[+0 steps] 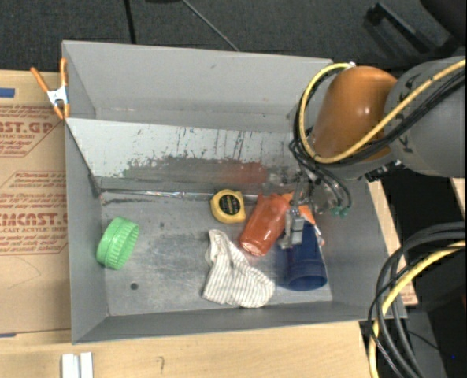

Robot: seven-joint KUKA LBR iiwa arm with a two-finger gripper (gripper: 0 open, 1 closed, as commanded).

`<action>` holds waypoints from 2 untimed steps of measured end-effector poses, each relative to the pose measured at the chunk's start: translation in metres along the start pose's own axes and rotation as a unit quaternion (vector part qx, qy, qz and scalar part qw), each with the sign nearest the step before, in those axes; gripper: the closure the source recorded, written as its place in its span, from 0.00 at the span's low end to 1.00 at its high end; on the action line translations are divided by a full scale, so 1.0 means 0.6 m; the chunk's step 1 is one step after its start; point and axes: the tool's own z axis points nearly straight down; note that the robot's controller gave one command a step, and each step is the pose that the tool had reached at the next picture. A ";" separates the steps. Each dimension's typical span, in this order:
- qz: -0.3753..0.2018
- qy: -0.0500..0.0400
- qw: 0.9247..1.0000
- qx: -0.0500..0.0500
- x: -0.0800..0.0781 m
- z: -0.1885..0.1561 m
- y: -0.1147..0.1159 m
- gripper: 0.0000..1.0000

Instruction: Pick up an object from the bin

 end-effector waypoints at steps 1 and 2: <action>-0.011 0.005 1.000 -0.001 0.004 0.030 -0.006 0.00; -0.049 -0.002 0.999 0.000 -0.007 0.059 -0.016 0.00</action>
Offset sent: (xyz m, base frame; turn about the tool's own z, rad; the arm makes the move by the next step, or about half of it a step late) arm 0.0052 -0.0144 -0.0654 -0.1426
